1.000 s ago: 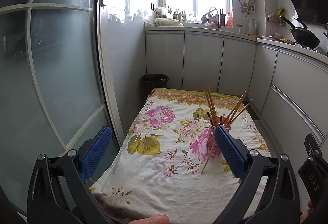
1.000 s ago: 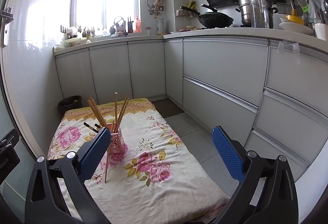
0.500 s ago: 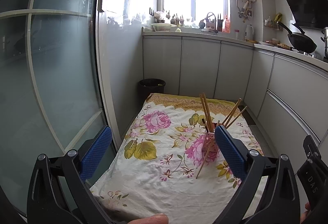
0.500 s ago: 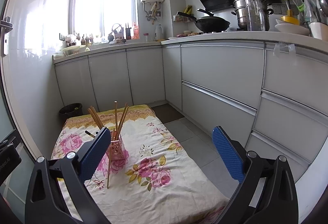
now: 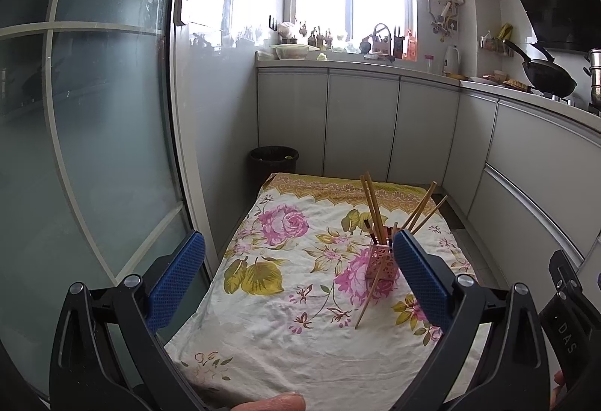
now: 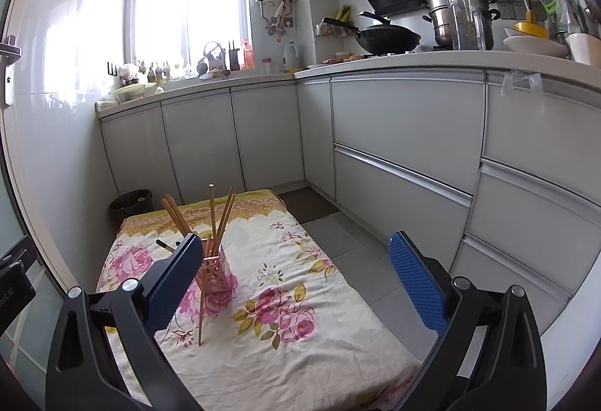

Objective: Organize utensils

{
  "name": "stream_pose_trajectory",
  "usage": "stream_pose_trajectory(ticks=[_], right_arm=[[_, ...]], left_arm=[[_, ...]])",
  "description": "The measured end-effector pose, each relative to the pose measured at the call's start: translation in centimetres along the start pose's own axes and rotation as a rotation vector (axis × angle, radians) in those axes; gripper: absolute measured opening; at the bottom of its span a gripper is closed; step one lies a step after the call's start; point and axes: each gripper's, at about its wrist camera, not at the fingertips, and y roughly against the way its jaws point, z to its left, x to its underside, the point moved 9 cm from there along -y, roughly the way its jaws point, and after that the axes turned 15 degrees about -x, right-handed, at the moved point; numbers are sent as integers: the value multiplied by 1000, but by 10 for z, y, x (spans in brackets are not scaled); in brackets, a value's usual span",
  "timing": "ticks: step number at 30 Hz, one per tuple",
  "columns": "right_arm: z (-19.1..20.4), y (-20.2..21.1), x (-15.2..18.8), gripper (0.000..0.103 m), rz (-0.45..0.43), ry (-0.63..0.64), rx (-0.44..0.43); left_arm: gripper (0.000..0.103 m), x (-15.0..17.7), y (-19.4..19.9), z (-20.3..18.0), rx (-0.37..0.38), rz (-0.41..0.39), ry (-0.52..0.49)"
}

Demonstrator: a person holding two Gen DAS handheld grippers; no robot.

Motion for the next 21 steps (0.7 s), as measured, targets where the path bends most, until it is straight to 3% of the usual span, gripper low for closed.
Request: stream_pose_trajectory(ticks=[10, 15, 18, 21], right_arm=[[-3, -6, 4, 96, 21, -8, 2], [-6, -7, 5, 96, 26, -16, 6], [-6, -8, 6, 96, 28, -18, 5], [-6, -8, 6, 96, 28, -19, 4]], left_arm=[[95, 1, -5, -8, -18, -28, -47], [90, -1, -3, -10, -3, -47, -46], [96, -1, -3, -13, 12, -43, -49], [96, 1, -6, -15, 29, -11, -49]])
